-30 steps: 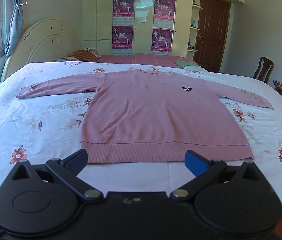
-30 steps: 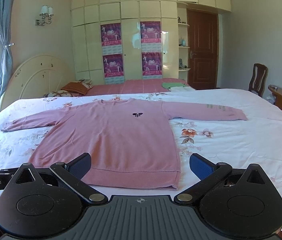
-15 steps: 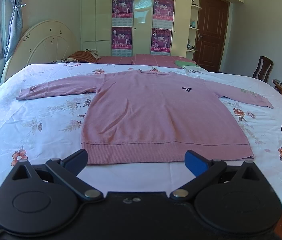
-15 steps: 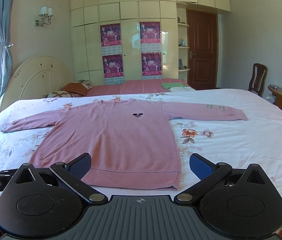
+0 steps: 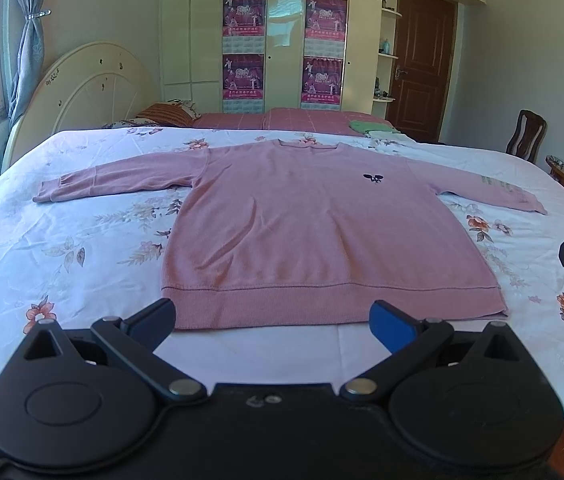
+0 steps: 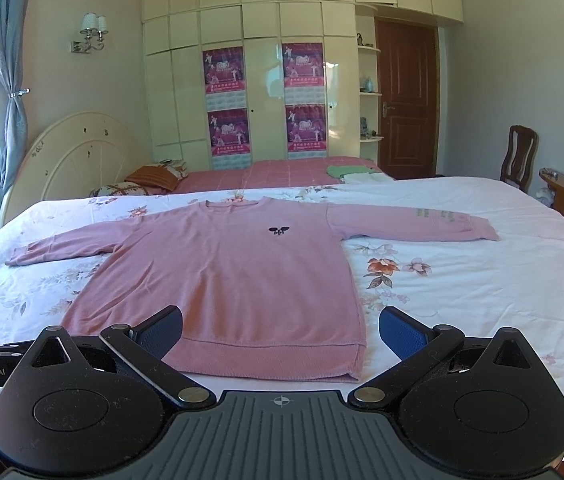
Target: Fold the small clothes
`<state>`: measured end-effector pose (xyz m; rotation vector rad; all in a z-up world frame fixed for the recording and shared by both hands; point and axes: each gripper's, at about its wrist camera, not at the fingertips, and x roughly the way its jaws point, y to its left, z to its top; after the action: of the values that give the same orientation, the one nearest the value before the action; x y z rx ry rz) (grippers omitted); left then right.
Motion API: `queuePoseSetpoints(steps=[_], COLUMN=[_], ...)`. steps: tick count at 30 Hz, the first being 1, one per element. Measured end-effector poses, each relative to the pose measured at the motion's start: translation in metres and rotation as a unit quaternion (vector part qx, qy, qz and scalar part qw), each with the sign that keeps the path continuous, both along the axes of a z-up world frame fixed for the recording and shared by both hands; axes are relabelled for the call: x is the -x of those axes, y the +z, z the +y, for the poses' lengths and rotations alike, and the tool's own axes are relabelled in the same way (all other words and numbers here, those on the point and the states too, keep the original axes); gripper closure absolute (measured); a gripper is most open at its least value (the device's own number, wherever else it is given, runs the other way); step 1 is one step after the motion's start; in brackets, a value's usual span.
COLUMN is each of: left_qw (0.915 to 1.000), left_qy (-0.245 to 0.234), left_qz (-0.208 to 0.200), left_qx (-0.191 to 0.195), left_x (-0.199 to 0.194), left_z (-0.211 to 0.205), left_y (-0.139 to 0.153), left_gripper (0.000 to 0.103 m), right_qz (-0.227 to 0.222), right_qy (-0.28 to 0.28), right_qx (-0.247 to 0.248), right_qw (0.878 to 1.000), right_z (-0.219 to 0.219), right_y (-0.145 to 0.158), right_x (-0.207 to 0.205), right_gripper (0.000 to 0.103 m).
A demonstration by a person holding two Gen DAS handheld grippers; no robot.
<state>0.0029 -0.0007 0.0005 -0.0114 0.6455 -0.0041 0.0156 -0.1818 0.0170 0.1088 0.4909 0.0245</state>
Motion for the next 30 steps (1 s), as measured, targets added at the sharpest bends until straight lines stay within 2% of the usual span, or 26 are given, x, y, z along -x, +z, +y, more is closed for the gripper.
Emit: queuePoseSetpoints(steps=[20,28,30], left_qw=[1.0000,0.9998,0.9995], left_qy=[-0.004,0.007,-0.005], left_qz=[-0.002,0.001,0.003], left_qx=[-0.004,0.021,0.030], left_x=[0.002,-0.008,-0.013], left_z=[-0.005,-0.010,-0.011], left_y=[0.002,-0.001,-0.002], left_gripper=[0.000,0.000,0.000], right_qz=[0.003,0.008,0.007], right_qy=[-0.001,-0.010,-0.016], right_qx=[-0.010,-0.012,-0.010], right_qw=[1.000,1.000,1.000], right_z=[-0.004,-0.015,-0.019], right_y=[-0.001,-0.006,-0.005], right_x=[-0.002,0.000,-0.001], right_gripper=[0.000,0.000,0.000])
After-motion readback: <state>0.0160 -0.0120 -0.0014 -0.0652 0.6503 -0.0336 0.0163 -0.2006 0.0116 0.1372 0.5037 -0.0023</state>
